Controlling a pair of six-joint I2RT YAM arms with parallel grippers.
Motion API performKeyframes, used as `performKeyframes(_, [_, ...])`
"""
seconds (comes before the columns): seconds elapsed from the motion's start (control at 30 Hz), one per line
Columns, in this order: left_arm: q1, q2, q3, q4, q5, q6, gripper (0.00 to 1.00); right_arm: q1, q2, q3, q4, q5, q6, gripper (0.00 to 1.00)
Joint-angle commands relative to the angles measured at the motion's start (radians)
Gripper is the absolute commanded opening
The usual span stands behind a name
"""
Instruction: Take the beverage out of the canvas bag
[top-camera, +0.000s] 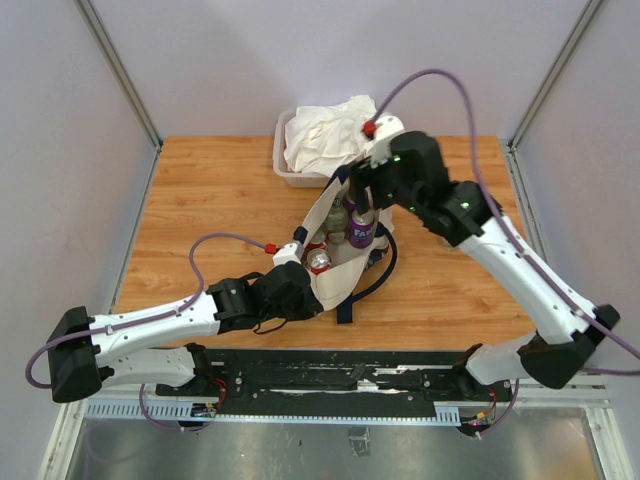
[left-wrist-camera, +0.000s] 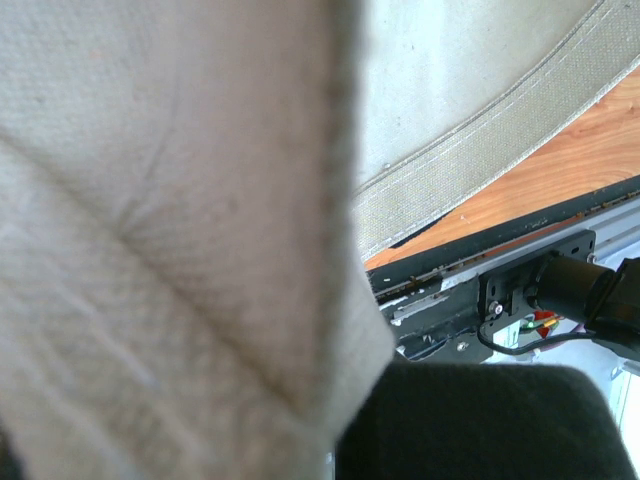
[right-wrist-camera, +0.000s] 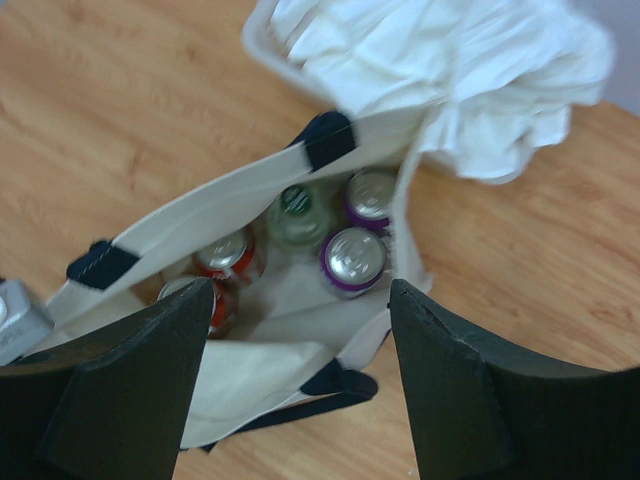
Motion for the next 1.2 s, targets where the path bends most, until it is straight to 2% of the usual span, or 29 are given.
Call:
performKeyframes(0.0, [-0.003, -0.009, -0.019, 0.005, 0.005, -0.010, 0.00, 0.157, 0.092, 0.028, -0.159, 0.051, -0.034, 0.72])
performKeyframes(0.13, [-0.002, -0.008, -0.020, 0.004, 0.005, -0.011, 0.01, 0.250, 0.154, 0.002, -0.177, 0.080, -0.022, 0.74])
performKeyframes(0.43, [-0.004, -0.023, -0.032, -0.001, 0.003, -0.025, 0.00, 0.272, 0.177, -0.136, -0.124, 0.058, 0.088, 0.94])
performKeyframes(0.6, [-0.003, -0.031, -0.039, 0.001, 0.002, -0.033, 0.00, 0.272, 0.209, -0.196, -0.062, 0.010, 0.123, 0.95])
performKeyframes(1.17, [-0.002, -0.036, -0.028, -0.005, 0.002, -0.034, 0.01, 0.259, 0.384, -0.201, 0.075, -0.072, 0.178, 0.96])
